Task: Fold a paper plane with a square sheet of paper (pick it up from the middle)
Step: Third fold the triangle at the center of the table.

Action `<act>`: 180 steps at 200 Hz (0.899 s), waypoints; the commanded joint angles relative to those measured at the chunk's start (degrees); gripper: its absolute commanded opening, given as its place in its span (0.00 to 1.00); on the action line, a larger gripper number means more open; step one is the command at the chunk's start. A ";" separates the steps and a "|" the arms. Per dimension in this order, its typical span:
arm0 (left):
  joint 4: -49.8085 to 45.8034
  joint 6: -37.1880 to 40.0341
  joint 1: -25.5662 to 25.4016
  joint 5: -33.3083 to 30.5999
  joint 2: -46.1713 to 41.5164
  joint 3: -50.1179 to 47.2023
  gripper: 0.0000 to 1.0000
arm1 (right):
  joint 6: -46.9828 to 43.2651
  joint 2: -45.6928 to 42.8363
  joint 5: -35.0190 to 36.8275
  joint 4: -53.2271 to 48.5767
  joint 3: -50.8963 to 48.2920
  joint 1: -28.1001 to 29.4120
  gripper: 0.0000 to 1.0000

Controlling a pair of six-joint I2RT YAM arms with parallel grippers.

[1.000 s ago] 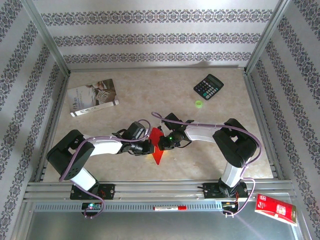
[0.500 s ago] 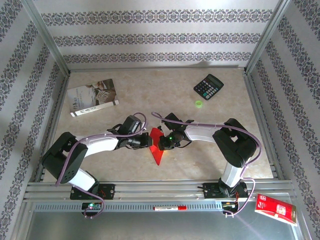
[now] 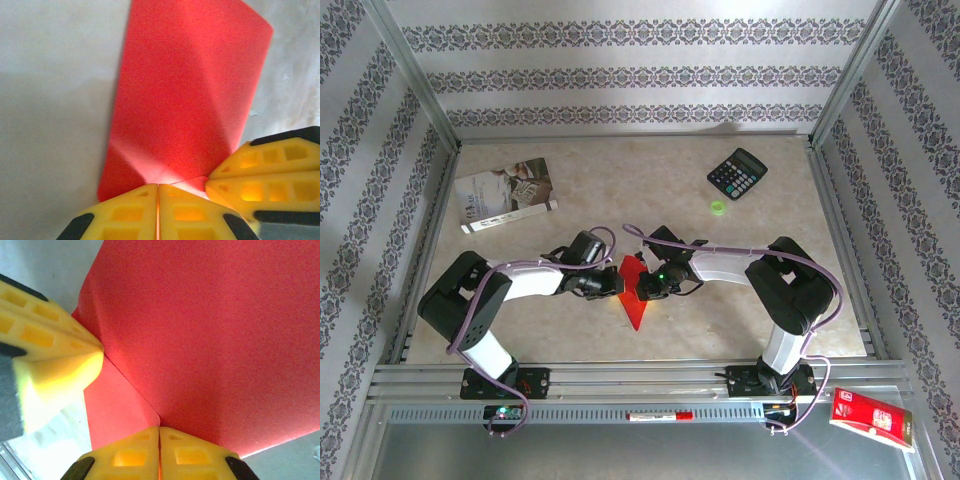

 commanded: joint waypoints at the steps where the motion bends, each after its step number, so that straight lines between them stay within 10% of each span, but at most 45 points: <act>1: -0.73 1.99 0.76 -0.77 1.55 -0.76 0.09 | -1.21 3.23 2.93 -3.71 -2.07 0.49 0.08; 80: -0.24 -1.12 -0.24 2.24 -8.34 -2.53 0.11 | -1.23 3.12 2.97 -3.71 -2.33 0.34 0.08; 180: 1.20 0.61 -0.46 3.89 -0.31 -0.97 0.10 | -1.28 3.23 2.92 -3.77 -2.31 0.28 0.08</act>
